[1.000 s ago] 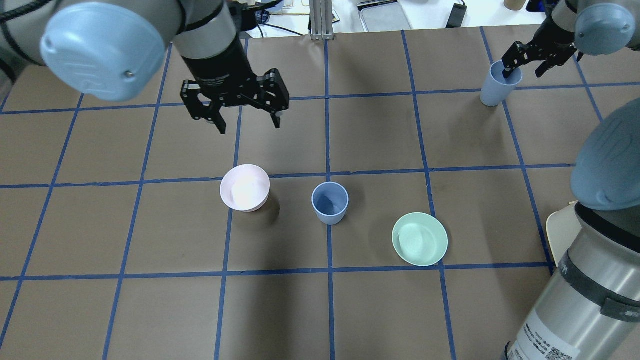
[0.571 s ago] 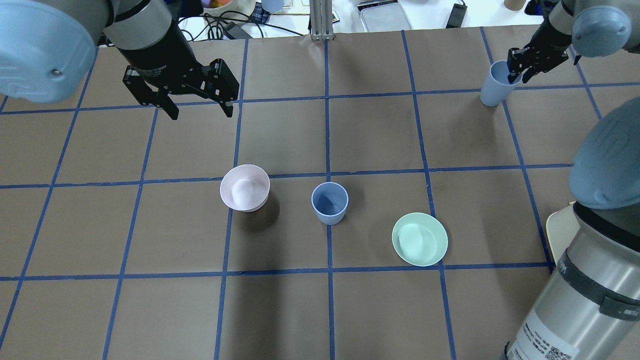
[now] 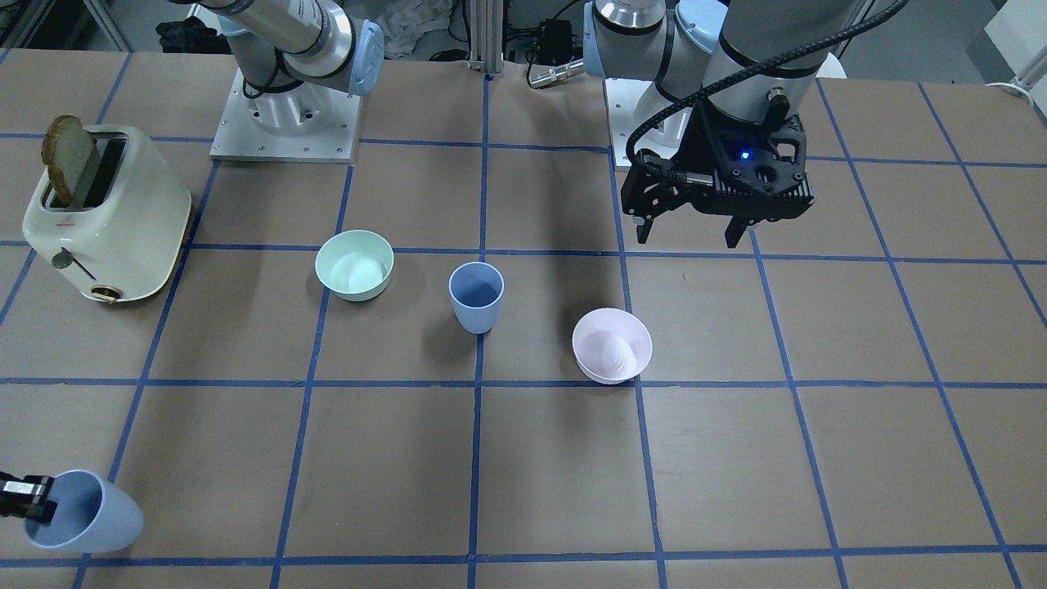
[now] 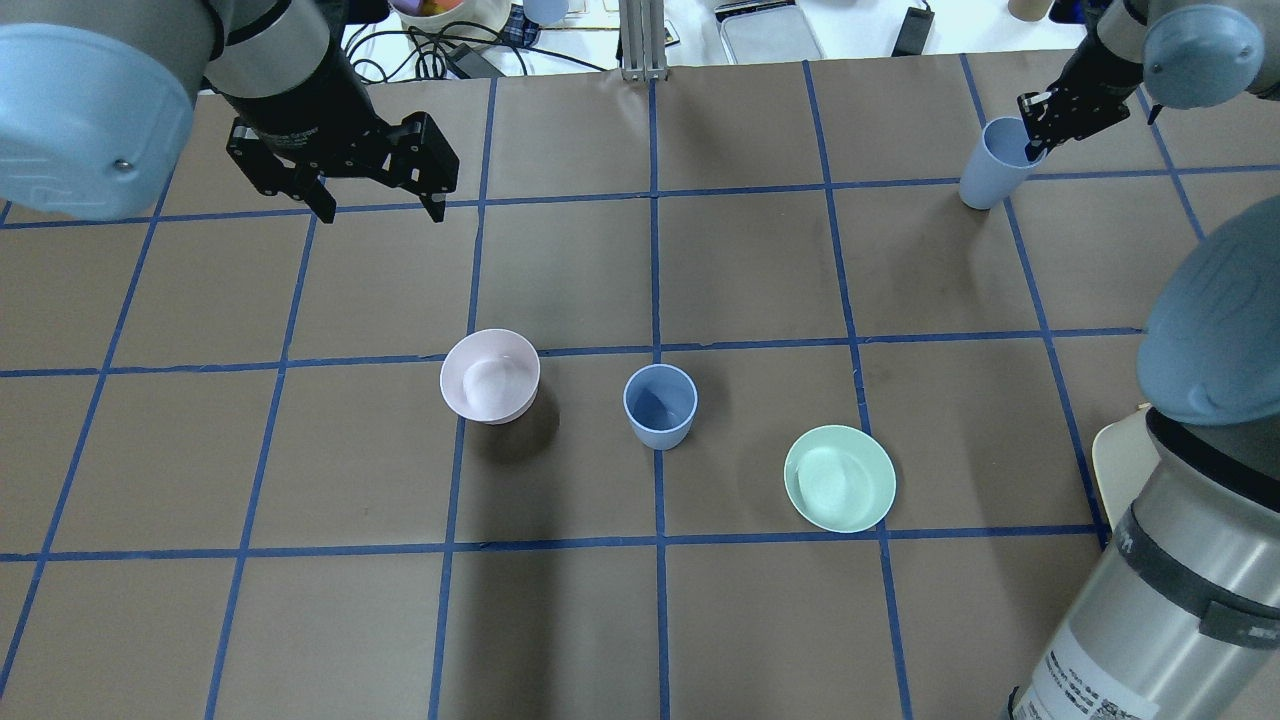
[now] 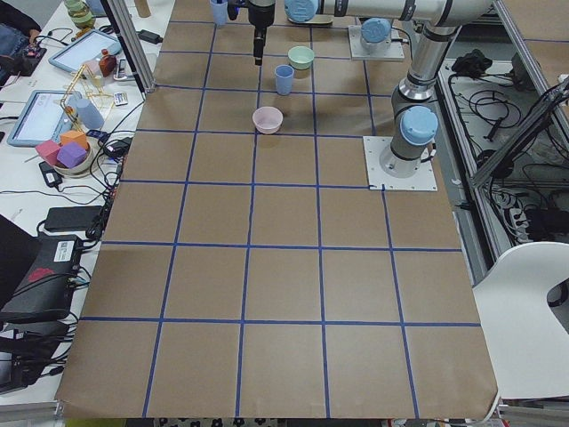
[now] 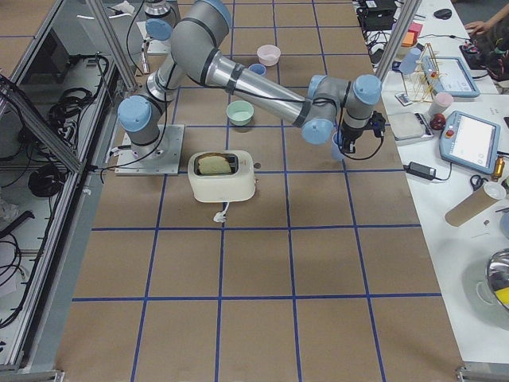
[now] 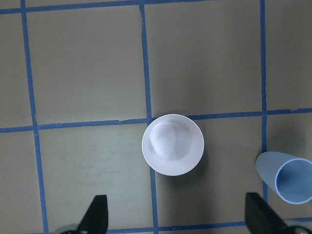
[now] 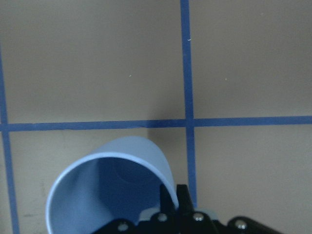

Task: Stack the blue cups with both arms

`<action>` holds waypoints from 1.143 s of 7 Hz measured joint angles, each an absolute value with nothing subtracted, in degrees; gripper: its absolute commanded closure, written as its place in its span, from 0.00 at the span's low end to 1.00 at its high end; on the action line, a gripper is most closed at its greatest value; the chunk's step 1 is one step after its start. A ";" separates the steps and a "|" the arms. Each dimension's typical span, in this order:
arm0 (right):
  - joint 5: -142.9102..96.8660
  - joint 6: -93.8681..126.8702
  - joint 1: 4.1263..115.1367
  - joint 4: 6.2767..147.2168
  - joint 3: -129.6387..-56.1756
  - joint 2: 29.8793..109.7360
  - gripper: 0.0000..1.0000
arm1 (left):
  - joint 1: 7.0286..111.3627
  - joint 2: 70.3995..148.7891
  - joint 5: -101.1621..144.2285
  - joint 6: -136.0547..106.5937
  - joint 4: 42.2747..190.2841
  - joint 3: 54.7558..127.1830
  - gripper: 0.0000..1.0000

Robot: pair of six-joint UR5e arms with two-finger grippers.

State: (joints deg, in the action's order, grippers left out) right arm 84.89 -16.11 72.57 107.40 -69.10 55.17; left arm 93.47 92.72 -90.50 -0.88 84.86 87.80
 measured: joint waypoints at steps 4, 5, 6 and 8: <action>84.89 1.15 90.04 102.28 -82.25 71.71 1.00 | 93.51 92.56 -90.61 -0.88 84.97 87.89 0.00; 84.89 7.19 94.71 103.23 -87.19 76.24 1.00 | 93.51 92.56 -90.61 -0.88 85.01 87.89 0.00; 85.39 13.33 99.90 104.87 -91.40 79.72 1.00 | 93.52 92.55 -90.61 -0.88 85.07 87.89 0.00; 88.01 21.48 109.39 107.88 -96.89 81.42 1.00 | 93.51 92.46 -90.62 -0.88 85.17 87.89 0.00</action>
